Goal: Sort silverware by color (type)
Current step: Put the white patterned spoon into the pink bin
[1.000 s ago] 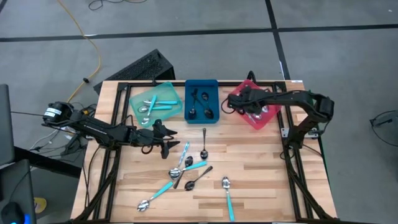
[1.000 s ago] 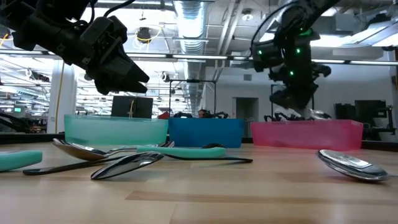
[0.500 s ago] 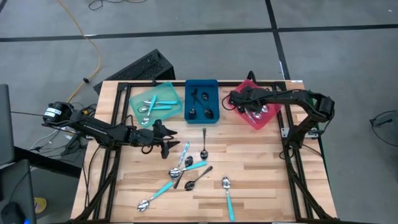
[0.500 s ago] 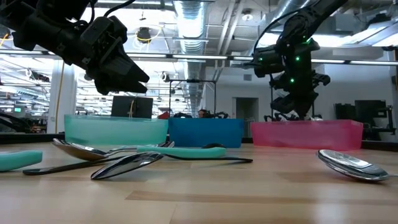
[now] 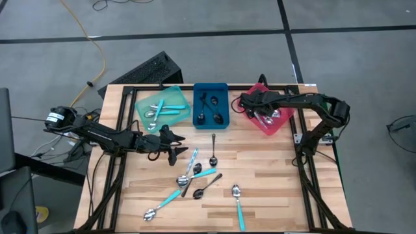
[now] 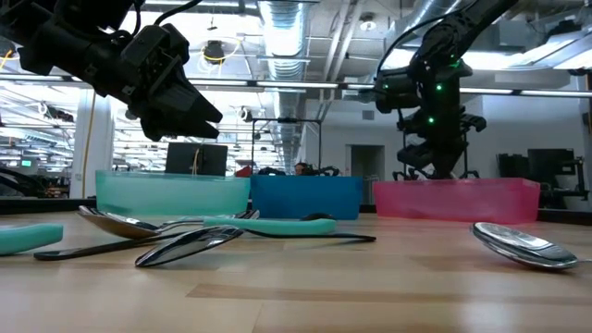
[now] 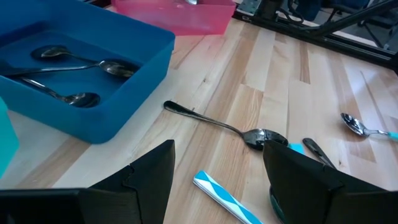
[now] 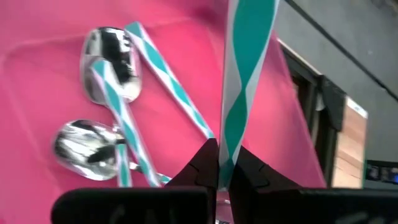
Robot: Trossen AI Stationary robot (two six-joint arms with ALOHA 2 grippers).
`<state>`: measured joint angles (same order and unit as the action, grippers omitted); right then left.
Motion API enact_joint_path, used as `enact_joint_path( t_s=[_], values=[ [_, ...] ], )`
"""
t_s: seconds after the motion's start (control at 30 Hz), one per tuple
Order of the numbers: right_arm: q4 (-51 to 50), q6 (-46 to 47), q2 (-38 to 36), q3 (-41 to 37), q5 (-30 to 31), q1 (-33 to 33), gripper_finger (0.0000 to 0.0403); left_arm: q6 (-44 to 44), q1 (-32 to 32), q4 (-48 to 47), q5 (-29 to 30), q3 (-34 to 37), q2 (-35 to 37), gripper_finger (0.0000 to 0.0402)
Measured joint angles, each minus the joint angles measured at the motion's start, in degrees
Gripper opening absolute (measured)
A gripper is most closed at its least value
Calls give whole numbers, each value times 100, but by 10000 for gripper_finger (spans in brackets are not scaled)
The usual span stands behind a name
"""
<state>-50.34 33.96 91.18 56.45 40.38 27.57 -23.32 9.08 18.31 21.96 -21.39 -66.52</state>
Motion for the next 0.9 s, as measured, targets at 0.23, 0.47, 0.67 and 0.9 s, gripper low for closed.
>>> enact_joint_path(
  t_s=[0.23, 0.47, 0.67, 0.9],
  values=[
    [27, -16, 0, 0, -16, 2, 38, 9, 0, 0, 11, 0, 0, 228],
    [28, -16, 0, 0, -22, 2, 38, 12, 0, 0, 20, 0, 0, 228],
    [30, -9, 0, 0, -57, 2, 38, 14, 0, 0, 17, 0, 0, 228],
    [78, -52, 0, 0, -209, 82, 39, 17, -2, 0, 17, 0, 0, 228]
  ],
)
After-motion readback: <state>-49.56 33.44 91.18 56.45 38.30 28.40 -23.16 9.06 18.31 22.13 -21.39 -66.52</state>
